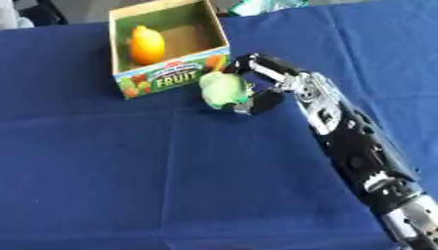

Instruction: Pick up objects on the table and place them in the box.

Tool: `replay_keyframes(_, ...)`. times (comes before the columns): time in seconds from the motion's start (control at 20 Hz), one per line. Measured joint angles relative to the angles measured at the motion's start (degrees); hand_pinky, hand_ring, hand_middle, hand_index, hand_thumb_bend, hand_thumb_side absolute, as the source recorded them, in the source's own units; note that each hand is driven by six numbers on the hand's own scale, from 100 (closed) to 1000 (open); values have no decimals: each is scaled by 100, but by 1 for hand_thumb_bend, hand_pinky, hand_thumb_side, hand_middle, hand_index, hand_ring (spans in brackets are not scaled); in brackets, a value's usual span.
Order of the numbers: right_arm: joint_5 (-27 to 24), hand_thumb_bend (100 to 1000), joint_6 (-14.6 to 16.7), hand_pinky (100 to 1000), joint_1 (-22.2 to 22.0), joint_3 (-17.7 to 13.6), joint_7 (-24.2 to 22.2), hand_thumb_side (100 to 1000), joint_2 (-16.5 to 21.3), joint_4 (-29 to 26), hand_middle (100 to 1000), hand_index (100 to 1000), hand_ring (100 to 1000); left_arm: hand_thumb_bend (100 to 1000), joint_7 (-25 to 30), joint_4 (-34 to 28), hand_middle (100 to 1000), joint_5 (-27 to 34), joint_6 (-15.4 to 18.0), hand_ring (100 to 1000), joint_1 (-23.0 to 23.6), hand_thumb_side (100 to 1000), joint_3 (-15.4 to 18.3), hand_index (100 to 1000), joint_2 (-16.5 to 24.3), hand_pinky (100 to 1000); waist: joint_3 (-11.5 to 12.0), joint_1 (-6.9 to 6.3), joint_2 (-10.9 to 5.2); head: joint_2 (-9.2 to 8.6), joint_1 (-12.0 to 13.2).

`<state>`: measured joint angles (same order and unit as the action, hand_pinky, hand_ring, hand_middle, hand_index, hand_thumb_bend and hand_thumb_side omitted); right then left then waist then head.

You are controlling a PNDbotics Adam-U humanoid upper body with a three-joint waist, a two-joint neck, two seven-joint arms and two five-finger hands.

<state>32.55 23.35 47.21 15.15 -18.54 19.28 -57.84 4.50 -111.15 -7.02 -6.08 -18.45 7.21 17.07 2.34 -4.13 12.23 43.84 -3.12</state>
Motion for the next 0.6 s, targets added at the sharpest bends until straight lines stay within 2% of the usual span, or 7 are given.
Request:
replay_keyframes(0.25, -1, 261, -91, 754, 2, -1, 424, 201, -9, -55, 448, 624, 637, 414, 0, 0, 682, 0, -1, 614, 0, 615, 0, 800, 0, 629, 0, 7, 0, 0, 0)
replay_keyframes(0.6, -306, 245, -224, 745, 3, 84, 699, 163, 80, -501, 402, 578, 627, 411, -5, -3, 682, 0, -7, 614, 0, 614, 1, 800, 0, 629, -33, 40, 0, 0, 34)
